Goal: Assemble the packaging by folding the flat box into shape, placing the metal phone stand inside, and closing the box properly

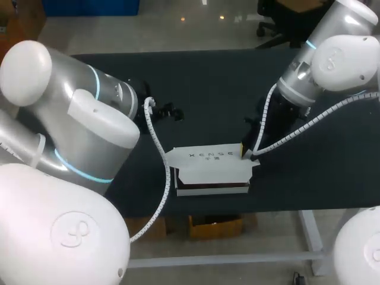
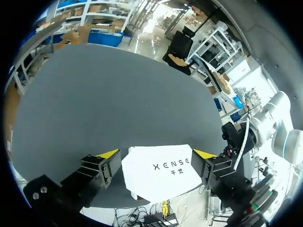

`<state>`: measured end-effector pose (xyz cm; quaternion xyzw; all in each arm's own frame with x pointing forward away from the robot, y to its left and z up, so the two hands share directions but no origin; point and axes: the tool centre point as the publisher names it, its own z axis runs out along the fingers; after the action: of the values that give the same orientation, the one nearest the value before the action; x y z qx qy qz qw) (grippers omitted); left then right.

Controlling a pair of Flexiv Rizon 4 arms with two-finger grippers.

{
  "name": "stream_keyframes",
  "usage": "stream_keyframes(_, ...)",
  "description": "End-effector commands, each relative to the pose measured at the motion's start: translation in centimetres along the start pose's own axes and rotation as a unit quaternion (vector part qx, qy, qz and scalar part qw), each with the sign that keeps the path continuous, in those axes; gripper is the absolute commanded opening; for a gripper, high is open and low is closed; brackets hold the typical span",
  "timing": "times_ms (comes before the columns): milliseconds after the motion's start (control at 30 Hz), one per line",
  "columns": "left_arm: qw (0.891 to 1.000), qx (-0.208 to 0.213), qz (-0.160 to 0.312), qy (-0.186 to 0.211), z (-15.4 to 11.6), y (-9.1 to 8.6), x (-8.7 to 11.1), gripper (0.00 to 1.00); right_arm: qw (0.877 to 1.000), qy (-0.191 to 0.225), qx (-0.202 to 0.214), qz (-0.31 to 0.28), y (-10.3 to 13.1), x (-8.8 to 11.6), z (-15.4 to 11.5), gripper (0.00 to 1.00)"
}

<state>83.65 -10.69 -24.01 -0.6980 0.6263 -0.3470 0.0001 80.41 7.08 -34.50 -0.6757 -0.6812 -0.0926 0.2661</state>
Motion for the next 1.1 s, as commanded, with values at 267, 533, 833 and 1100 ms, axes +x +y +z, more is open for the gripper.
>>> stream_keyframes(267,0.841,-0.418,-0.103,-0.327,2.0,1.5,1.3,1.0,1.0,-0.001,0.001,-0.002,0.0,0.1,0.1,0.34)
stream_keyframes(533,0.841,-0.403,-0.132,-0.335,2.0,2.0,1.0,1.0,1.0,-0.002,0.0,-0.002,0.1,0.2,0.1,0.33)
stream_keyframes(833,0.829,-0.416,-0.144,-0.344,2.8,1.5,1.5,1.0,1.0,-0.002,-0.001,-0.003,0.2,0.4,0.1,0.33)
stream_keyframes(1100,0.8,-0.466,-0.148,-0.347,3.9,1.3,0.6,1.0,1.0,-0.003,0.0,-0.002,0.1,0.4,0.1,0.33)
